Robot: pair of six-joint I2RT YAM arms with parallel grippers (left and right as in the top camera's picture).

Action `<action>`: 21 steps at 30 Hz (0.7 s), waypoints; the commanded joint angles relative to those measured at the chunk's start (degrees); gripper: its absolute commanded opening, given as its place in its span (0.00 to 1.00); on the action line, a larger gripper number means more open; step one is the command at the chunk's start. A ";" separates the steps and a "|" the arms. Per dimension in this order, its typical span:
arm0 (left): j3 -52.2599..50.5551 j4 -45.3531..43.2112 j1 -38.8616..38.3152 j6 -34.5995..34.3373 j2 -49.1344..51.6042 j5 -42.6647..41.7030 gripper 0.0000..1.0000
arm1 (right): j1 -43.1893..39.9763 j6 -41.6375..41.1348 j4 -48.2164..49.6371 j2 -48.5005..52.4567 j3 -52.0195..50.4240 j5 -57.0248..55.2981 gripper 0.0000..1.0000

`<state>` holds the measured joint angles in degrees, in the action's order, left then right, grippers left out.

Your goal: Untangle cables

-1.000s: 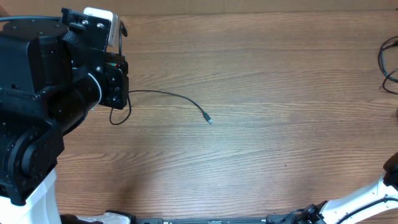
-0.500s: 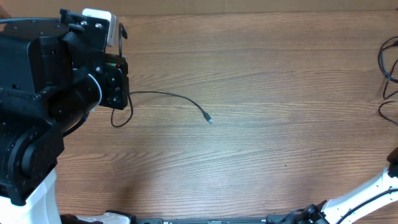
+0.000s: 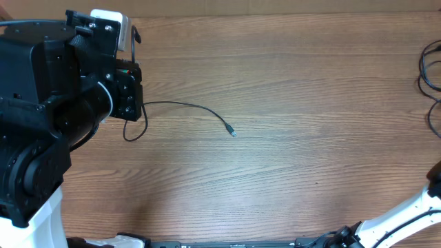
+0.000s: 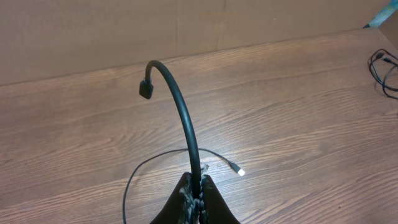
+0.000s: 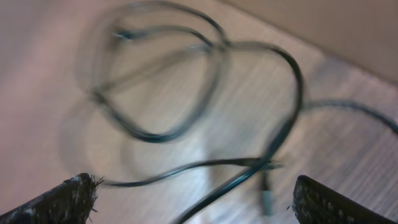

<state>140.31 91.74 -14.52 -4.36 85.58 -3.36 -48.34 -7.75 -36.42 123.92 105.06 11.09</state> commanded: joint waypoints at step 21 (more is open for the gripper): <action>0.42 -32.98 -2.97 -0.39 19.12 -25.59 0.04 | 31.41 4.83 -24.72 -29.79 31.87 8.24 1.00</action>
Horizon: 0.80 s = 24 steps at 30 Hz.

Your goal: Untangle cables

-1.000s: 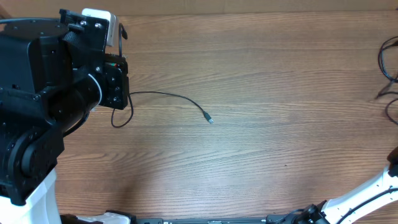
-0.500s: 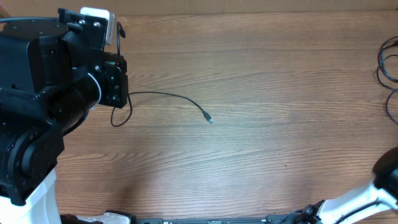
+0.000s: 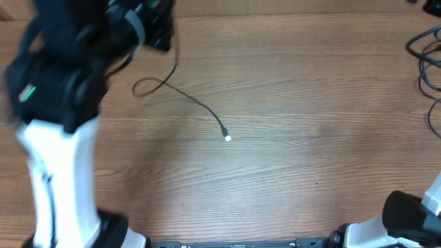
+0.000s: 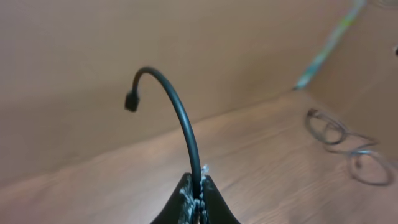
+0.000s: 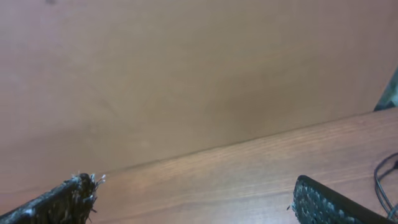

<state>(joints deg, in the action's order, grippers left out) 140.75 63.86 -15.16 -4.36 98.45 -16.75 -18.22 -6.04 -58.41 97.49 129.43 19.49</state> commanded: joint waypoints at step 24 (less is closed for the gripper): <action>-0.02 -27.78 -36.30 -7.45 36.85 -20.74 0.31 | 1.49 3.82 -9.53 -6.10 15.39 -2.27 1.00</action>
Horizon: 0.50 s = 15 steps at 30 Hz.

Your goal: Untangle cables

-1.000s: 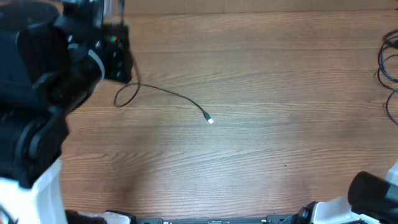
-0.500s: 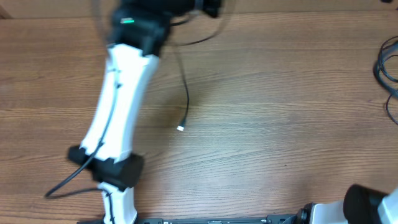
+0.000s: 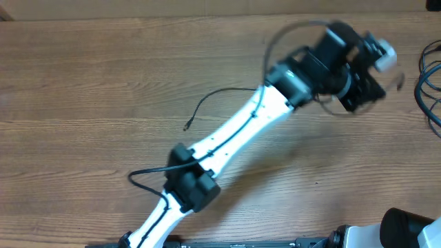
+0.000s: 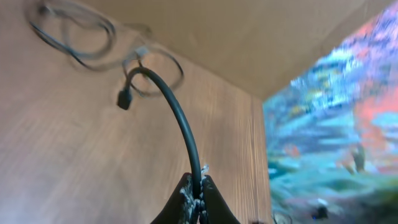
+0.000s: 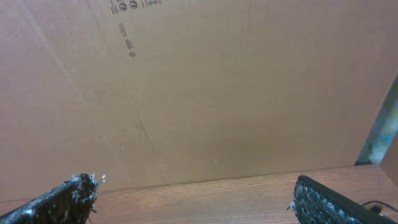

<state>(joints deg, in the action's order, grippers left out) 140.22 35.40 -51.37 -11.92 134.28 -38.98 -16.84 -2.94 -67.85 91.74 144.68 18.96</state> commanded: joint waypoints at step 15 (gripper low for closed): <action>5.44 18.53 16.09 0.39 -17.00 15.39 1.00 | 1.20 -0.31 -2.62 3.54 0.02 -1.42 1.00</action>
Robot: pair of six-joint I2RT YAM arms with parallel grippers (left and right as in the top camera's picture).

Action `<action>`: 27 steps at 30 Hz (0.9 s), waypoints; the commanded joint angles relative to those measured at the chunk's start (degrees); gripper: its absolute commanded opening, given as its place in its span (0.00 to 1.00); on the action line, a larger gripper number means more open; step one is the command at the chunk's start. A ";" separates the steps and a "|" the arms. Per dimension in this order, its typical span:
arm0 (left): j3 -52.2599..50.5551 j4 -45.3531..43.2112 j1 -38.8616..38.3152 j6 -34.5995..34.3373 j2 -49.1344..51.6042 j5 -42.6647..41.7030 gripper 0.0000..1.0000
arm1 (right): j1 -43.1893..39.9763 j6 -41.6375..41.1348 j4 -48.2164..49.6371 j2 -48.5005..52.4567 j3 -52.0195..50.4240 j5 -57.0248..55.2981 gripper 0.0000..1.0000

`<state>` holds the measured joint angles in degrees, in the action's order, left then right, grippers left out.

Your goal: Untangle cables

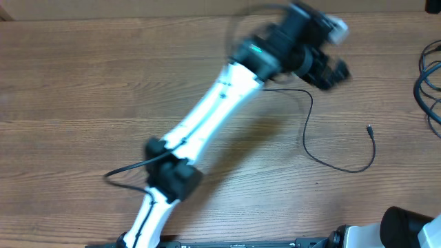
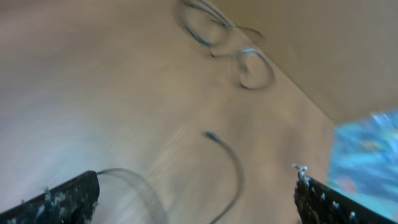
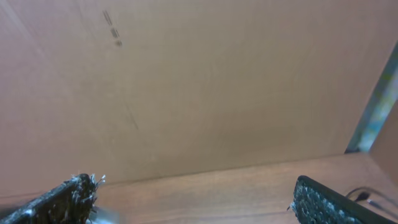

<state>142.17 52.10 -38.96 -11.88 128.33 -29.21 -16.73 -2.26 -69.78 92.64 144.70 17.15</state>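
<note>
A thin black cable (image 1: 324, 155) lies loose on the table right of centre, its small plug (image 1: 369, 127) pointing right. It appears blurred in the left wrist view as the same cable (image 2: 235, 171). My left gripper (image 1: 329, 69) hovers above the cable's back end, open with nothing between the fingers; in the wrist view the left gripper (image 2: 198, 202) shows its jaws wide apart. A tangle of dark cables (image 1: 431, 79) sits at the right edge, also seen as the tangle (image 2: 214, 28) far off. My right gripper (image 3: 196, 202) is open and empty, facing a cardboard wall.
A brown cardboard wall (image 3: 199, 81) borders the back of the wooden table (image 1: 103, 89). My left arm (image 1: 207, 131) stretches diagonally across the table from the front left. The right arm's base (image 1: 410, 227) shows at the front right corner.
My left gripper was shut on the black cable, holding it up near the right-hand tangle. Now it is open and the cable lies on the table right of centre.
My left gripper was shut on the cable at the table's far left, while the right gripper was open over the tangle. The left arm then held it at the back left, then at the right. The cable now lies released right of centre; the right gripper faces the wall.
</note>
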 commanded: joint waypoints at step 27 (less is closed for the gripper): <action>3.50 14.73 7.13 2.73 -29.35 28.59 1.00 | 14.86 32.30 -15.19 25.73 -25.09 7.10 0.91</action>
<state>145.77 66.28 -31.88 -11.11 98.78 -1.58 -2.74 27.92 -87.33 117.97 125.51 21.52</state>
